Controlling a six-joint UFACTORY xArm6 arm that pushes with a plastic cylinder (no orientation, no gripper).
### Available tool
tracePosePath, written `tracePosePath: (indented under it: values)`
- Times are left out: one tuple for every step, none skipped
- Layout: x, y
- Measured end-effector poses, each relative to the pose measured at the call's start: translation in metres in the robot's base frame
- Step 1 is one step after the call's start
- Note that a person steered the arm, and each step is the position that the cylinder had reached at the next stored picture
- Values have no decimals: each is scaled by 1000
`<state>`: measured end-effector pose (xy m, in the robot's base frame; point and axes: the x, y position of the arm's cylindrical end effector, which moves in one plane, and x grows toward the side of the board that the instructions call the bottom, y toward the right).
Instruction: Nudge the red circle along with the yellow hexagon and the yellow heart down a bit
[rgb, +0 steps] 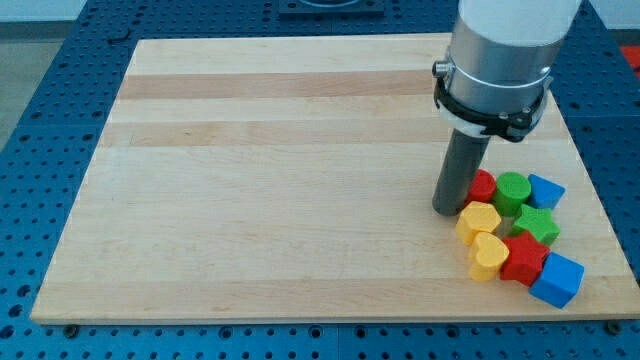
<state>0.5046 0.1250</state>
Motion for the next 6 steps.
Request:
tracePosePath:
  values:
    - [0, -9]
    - [-1, -46]
    - [-28, -80]
    - [-46, -82]
    - [-46, -83]
    - [-46, -81]
